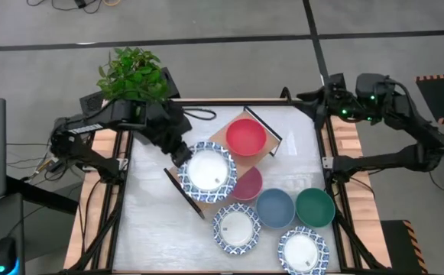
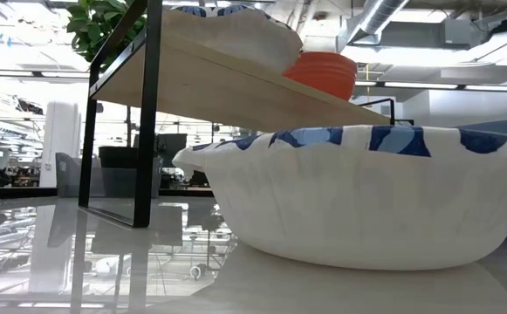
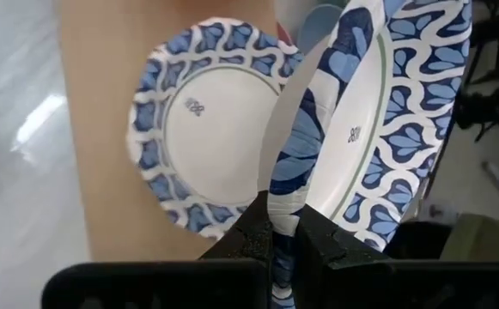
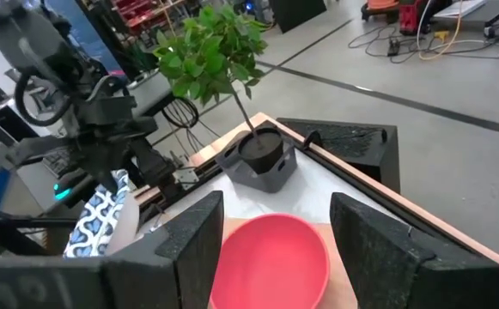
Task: Place and stack bowls onto a shelf
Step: Stack the white patterned bowl on top of the white patterned bowl on the shelf
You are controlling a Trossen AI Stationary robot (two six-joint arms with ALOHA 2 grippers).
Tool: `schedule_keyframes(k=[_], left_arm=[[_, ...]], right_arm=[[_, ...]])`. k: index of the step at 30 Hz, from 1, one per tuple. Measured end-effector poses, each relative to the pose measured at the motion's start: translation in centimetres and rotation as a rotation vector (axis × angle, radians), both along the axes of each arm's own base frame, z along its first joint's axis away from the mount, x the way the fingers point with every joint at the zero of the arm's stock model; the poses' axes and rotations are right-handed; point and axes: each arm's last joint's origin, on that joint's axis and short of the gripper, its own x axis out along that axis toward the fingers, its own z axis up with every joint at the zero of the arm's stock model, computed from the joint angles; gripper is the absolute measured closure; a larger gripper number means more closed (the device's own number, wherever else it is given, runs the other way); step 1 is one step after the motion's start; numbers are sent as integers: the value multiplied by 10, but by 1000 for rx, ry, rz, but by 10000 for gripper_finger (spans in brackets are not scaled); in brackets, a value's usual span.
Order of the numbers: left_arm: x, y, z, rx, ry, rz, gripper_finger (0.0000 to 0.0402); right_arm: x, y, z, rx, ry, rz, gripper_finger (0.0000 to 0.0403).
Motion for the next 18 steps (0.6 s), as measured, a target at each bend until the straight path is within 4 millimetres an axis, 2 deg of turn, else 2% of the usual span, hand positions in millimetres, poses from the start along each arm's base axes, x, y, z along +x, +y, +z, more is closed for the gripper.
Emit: schedule_keyframes(k=[11, 18], left_arm=[[20, 11, -23, 64, 110, -43, 400], [26, 16, -29, 55, 126, -69, 398]], right_arm=[[11, -3, -3, 6, 28, -1, 164], [12, -4, -5, 9, 41, -2, 164]])
